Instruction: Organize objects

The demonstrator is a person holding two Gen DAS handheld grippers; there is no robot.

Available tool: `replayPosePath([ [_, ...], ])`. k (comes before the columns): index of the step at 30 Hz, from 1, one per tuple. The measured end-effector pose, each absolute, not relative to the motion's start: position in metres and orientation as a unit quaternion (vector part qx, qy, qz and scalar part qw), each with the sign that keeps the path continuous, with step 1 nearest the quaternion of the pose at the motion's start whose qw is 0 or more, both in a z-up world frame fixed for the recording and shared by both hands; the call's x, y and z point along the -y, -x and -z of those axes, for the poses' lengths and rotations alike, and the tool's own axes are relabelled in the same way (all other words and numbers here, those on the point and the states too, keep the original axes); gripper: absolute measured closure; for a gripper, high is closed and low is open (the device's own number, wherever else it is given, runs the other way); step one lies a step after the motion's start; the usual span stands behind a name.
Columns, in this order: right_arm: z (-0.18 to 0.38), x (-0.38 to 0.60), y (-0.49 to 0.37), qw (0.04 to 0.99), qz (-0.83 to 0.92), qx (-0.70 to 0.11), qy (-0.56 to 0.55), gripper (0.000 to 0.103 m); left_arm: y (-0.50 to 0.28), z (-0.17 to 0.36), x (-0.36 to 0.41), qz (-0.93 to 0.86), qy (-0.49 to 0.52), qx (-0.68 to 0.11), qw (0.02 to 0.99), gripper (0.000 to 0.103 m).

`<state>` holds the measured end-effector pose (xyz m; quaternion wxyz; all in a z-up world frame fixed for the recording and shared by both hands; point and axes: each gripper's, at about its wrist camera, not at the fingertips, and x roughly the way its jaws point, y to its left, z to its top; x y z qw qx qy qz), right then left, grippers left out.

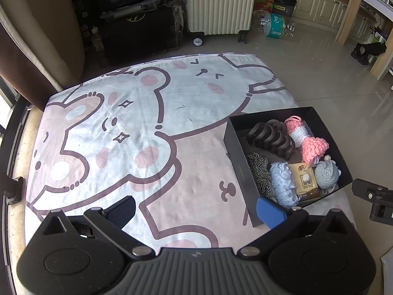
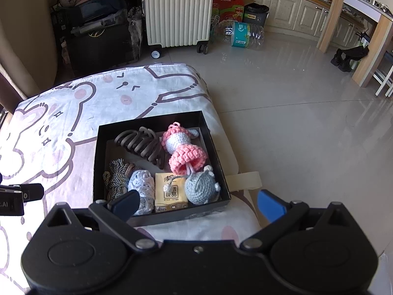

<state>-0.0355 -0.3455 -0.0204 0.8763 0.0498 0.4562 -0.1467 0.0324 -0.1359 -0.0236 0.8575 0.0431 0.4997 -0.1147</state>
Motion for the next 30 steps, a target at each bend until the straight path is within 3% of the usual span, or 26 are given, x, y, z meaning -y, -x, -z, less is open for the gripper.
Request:
replayPosePath([
  [30, 0.0211, 0.3451, 0.0350, 0.876, 0.146, -0.457, -0.050, 0.000, -0.0335, 0.0241, 0.1355, 0.116, -0.042, -0.503, 0.855, 0.000],
])
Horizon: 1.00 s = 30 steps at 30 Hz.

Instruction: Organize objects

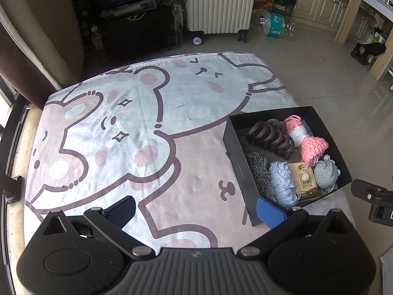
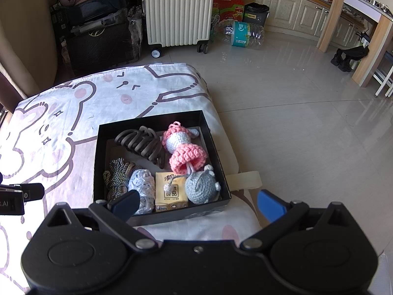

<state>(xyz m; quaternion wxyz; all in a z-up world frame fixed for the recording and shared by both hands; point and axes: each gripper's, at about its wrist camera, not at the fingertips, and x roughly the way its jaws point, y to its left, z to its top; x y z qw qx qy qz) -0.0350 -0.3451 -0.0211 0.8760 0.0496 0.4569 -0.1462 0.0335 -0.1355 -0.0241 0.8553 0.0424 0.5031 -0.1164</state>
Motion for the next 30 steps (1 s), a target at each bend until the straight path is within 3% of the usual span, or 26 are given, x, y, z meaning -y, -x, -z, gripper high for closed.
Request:
replayPosePath([
  [30, 0.0212, 0.3448, 0.0348, 0.876, 0.146, -0.457, -0.050, 0.000, -0.0329, 0.0253, 0.1367, 0.118, -0.047, -0.506, 0.853, 0.000],
])
